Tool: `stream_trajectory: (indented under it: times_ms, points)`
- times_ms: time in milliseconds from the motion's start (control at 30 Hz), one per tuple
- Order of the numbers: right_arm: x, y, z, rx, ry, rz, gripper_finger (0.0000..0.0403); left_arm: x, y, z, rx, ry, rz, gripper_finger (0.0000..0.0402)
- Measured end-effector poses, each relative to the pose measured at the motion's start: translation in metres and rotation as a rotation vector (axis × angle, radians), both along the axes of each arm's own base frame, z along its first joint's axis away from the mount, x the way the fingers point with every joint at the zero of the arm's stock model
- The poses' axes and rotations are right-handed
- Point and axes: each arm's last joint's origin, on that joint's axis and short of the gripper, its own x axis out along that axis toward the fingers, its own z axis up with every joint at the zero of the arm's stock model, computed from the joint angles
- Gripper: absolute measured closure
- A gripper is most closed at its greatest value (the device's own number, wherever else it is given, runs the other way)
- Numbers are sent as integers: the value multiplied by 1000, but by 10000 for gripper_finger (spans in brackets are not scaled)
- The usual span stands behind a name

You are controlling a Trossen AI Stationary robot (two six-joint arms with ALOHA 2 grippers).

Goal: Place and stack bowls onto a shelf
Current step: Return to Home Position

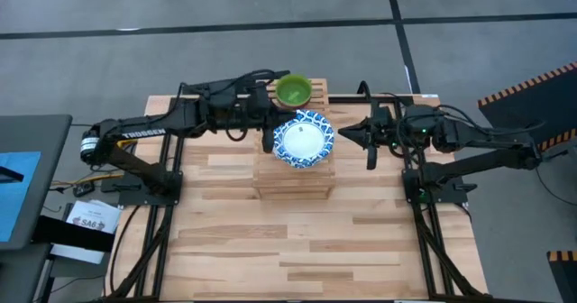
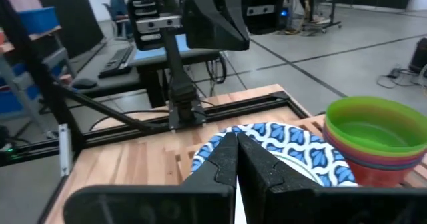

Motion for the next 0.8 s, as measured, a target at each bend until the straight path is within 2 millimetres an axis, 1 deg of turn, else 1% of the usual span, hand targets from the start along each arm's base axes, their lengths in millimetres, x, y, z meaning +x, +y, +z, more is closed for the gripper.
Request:
stream_trajectory:
  times_ms: [100,200,267,333,433,500,567,667,800]
  points:
    - [-2,0,2,1,-10,14,375,1,-6,0,-1,5,-21,401]
    - [-2,0,1,9,-10,14,375,-3,-12,2,1,15,-64,401]
    - [-3,0,2,8,-14,14,375,-10,-15,3,18,44,-79,401]
    - [-3,0,3,10,-24,14,375,-19,-18,0,30,17,-88,401]
    - [-3,1,2,33,-23,14,375,-45,-22,-15,9,-91,-84,401]
    - [-3,1,3,38,-25,13,375,-67,-26,-29,-5,-184,-80,401]
    - [-3,1,3,37,-25,13,375,-88,-29,-44,-25,-240,-78,401]
    - [-3,0,2,37,-21,11,375,-119,-34,-70,-75,-272,-74,401]
    - [-2,0,2,37,-18,12,375,-151,-41,-103,-133,-291,-68,401]
